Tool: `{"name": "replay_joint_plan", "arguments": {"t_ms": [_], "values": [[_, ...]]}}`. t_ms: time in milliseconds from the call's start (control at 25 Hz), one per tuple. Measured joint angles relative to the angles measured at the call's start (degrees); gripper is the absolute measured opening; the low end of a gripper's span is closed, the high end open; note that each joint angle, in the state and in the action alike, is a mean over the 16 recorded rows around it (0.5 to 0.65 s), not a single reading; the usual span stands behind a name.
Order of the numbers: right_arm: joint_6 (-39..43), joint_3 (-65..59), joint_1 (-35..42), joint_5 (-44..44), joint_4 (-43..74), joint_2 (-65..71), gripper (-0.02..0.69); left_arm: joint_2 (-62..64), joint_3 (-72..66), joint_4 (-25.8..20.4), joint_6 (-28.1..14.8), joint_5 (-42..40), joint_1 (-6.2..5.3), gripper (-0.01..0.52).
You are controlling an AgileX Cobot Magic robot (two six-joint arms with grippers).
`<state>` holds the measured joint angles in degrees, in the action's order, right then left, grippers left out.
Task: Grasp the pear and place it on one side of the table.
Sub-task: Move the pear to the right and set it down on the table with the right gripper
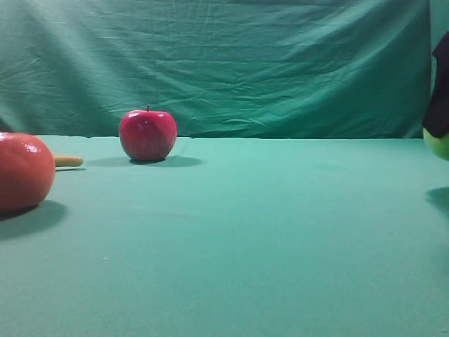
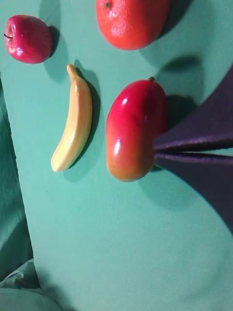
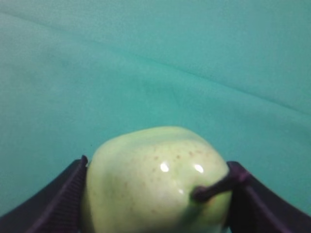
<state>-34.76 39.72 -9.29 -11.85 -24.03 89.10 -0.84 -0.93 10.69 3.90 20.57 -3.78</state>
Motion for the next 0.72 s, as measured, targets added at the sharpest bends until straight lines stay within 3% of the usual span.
{"name": "replay_joint_plan", "arguments": {"t_ms": [720], "values": [[0.03,1.64,0.07,-5.84,-0.32,-5.99,0.664,0.0,0.0,0.0,0.0,0.0,0.0,0.0]]}}
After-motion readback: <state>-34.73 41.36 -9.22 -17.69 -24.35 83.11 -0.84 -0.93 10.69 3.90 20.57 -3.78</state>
